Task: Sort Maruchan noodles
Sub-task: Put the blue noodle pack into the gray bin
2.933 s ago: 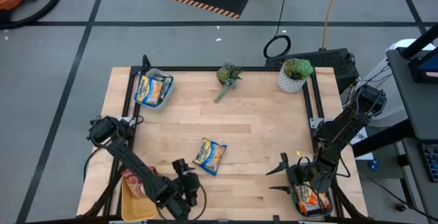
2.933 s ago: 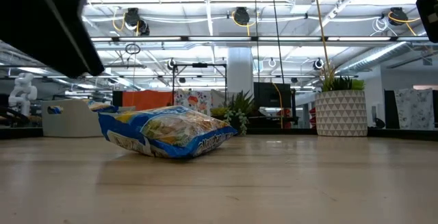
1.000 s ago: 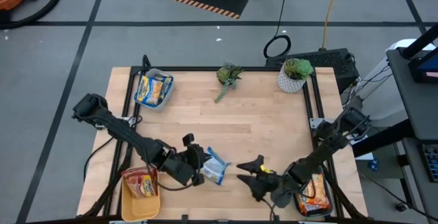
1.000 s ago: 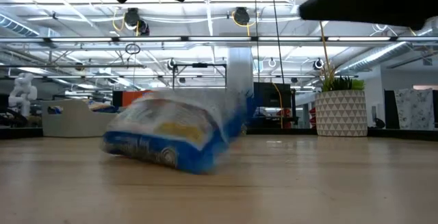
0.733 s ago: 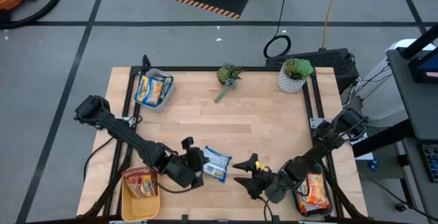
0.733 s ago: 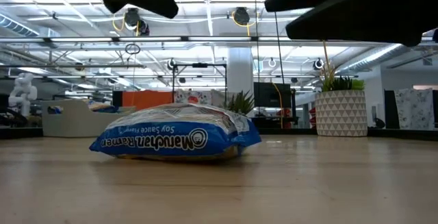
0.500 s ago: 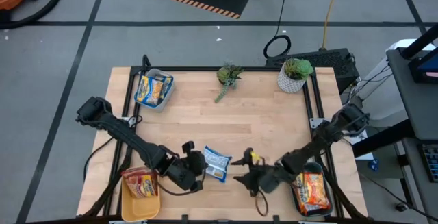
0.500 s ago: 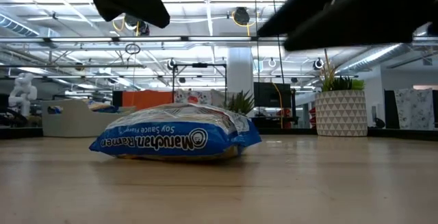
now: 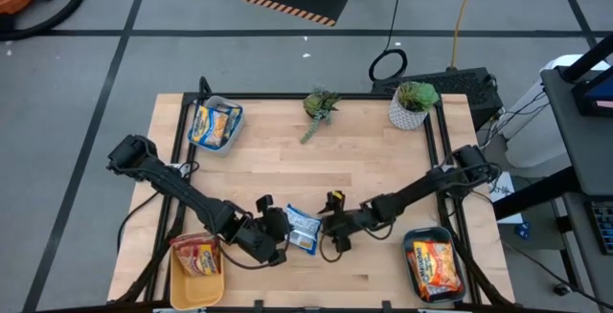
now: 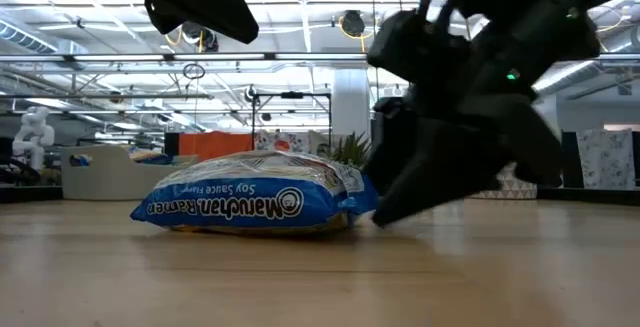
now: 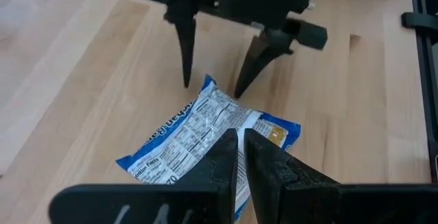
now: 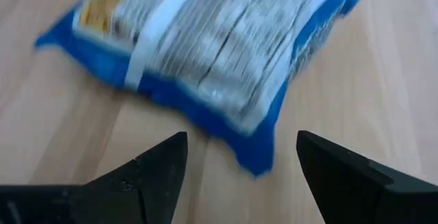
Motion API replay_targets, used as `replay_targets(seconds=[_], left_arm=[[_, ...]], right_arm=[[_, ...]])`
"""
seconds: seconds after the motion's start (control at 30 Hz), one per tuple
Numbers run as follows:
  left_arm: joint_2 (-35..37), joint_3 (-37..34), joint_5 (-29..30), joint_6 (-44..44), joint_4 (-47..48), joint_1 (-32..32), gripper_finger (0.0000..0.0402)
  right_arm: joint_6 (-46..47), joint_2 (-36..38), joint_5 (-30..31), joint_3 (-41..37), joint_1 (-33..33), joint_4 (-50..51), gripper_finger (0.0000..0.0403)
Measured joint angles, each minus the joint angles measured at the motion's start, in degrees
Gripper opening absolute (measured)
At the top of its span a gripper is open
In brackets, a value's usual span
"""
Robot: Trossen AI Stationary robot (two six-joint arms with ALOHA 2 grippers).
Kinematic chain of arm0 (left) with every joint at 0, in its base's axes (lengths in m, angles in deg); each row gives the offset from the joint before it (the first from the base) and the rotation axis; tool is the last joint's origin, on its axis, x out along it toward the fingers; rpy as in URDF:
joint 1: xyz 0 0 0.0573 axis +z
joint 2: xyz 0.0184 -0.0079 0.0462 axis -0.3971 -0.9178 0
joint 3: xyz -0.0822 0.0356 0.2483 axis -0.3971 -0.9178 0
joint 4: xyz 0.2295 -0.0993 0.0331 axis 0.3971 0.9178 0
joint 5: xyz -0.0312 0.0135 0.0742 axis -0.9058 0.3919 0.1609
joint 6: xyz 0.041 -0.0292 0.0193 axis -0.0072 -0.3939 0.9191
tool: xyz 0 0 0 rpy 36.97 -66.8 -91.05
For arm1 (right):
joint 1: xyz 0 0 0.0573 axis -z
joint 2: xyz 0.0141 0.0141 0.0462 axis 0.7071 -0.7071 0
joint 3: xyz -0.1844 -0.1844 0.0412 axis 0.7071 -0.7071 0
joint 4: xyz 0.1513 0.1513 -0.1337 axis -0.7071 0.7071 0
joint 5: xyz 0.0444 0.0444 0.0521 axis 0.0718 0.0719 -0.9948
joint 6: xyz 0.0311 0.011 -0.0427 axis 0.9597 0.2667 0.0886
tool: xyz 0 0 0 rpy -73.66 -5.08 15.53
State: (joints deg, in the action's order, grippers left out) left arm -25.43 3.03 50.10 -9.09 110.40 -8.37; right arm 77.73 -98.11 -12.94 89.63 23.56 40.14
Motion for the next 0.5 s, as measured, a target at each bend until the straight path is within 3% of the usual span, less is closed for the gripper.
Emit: replay_targets(seconds=[0.23,0.5], left_arm=[[0.00,0.00,0.04,-0.68,0.33,-0.02,0.0030],[0.00,0.00,0.08,-1.74,0.31,-0.02,0.0031]], right_arm=[[0.01,-2.94,-5.26,0.08,1.23,-7.27,0.0232],[-1.89,-1.78,-6.23,-0.03,1.23,-6.70,0.0087]])
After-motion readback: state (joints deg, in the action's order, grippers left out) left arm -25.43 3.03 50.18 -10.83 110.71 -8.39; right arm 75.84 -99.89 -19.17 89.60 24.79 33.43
